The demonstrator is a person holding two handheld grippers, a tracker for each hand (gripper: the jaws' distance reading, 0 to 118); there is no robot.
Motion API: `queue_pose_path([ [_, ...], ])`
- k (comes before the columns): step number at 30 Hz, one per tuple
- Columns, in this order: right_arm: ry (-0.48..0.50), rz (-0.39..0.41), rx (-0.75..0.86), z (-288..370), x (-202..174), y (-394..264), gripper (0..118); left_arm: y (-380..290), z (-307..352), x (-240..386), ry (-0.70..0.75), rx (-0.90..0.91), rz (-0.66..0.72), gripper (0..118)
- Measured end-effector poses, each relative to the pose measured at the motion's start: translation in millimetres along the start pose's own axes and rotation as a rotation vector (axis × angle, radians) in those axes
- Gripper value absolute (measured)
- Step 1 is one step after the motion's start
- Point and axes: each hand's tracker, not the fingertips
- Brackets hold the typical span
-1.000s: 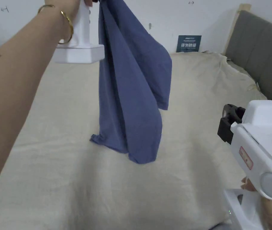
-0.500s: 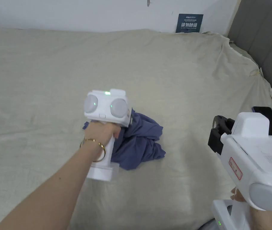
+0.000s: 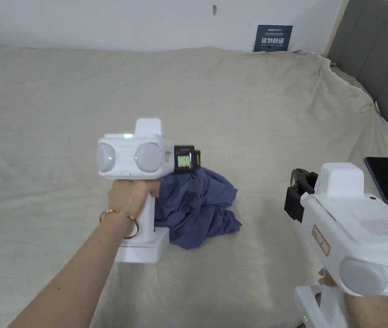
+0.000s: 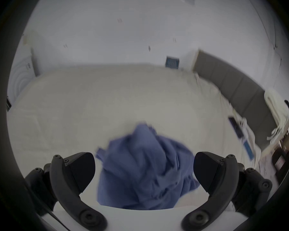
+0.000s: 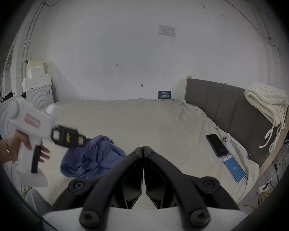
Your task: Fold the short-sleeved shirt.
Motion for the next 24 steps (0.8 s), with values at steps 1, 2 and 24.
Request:
queue_pose_path([
  [1,0.003,0.002,0.007,0,-3,3,0,7,12,-5,0.031,0.068,0.015,118],
  [2,0.006,0.002,0.02,0,-5,7,0,13,25,-10,0.046,0.139,0.006,118],
  [24,0.073,-0.001,0.171,13,-40,33,0,-76,129,-59,0.249,0.49,-0.092,0],
])
